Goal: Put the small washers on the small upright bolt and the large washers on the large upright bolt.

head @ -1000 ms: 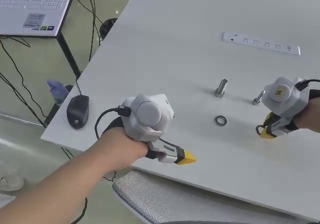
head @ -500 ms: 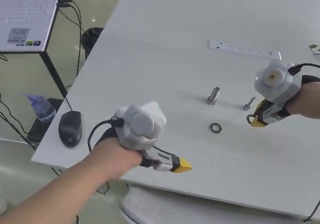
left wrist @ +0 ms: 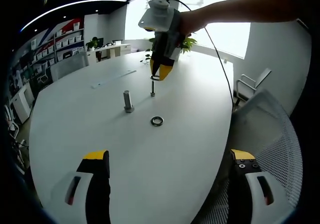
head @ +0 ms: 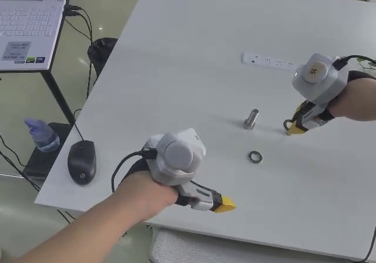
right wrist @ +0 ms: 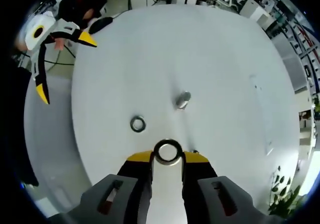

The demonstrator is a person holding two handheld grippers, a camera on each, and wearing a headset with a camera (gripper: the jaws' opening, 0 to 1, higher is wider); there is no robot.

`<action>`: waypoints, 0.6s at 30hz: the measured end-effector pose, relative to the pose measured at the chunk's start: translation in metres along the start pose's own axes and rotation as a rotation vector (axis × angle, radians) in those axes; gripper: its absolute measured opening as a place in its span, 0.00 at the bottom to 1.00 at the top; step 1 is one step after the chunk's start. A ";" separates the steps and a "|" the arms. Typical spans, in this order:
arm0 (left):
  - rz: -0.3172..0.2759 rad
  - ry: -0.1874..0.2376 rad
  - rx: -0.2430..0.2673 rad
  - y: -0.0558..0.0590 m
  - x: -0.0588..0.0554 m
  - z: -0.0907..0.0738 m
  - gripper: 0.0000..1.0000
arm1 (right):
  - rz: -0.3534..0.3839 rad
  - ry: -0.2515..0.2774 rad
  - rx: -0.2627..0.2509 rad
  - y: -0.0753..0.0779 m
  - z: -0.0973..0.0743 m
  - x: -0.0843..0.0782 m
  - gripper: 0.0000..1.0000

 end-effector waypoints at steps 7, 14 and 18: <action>0.003 0.013 0.034 -0.010 0.000 0.005 1.00 | 0.013 0.006 -0.007 0.014 0.000 0.014 0.21; 0.020 0.014 0.023 -0.011 0.003 0.013 0.98 | 0.009 0.004 -0.002 0.032 0.007 0.031 0.21; 0.022 0.030 0.019 -0.011 0.008 0.012 0.97 | -0.005 -0.006 0.000 0.037 0.015 0.035 0.21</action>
Point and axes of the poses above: the centre of the closed fingertips' face, and the gripper's own axes: z roughly forward along the fingers, y roughly to its right, x roughly out of its top, the point moved 2 cm from there along -z, roughly backward along the fingers, and after that the axes turned 12 degrees about -y, right-handed, at the moved point
